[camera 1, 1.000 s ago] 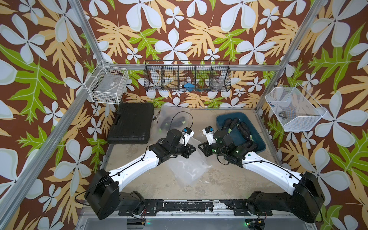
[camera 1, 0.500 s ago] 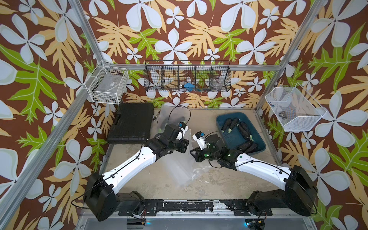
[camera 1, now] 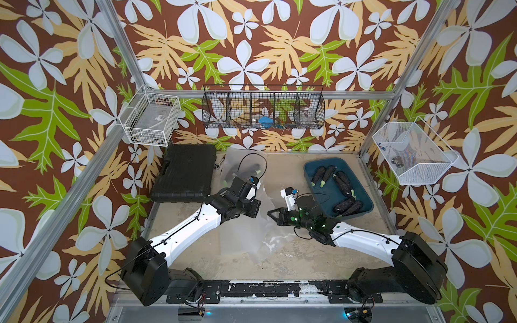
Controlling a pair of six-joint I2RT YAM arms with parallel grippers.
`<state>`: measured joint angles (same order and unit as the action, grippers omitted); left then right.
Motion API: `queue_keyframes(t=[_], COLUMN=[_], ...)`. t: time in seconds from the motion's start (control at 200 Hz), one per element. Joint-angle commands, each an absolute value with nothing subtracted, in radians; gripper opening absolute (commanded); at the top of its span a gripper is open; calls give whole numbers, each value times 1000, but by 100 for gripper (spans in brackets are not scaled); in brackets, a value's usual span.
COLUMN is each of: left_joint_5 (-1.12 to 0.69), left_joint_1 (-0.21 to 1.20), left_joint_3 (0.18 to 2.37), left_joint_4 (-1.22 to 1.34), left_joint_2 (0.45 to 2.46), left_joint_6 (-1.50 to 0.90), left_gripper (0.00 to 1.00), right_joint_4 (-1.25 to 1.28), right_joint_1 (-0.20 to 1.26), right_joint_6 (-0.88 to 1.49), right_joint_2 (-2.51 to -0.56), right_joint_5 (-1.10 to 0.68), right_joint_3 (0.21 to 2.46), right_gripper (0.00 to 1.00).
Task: Place the eggplant in a zip-top bag and seal the zipper
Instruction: Open the zipper food storage bag.
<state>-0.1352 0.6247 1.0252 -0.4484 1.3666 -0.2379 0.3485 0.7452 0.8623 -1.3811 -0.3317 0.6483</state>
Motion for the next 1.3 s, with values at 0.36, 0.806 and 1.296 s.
queue_keyframes(t=[0.36,0.806,1.296], left_joint_5=[-239,-225,-168], left_joint_1=[625,643,661], left_joint_3=[975,963,944], left_joint_4=[-250,-208,-215], left_joint_2=[1414,1445,1447], left_joint_6=[-397,-419,-432], left_gripper=[15,32,0], right_joint_4=[283,307,313], right_joint_1=[773,811,812], right_joint_6=[780,811,812], right_joint_2=[-1370,-1371,-1360], right_joint_5=[-162,-159,-146], right_joint_3=[644,671,663], right_gripper=[0,0,0])
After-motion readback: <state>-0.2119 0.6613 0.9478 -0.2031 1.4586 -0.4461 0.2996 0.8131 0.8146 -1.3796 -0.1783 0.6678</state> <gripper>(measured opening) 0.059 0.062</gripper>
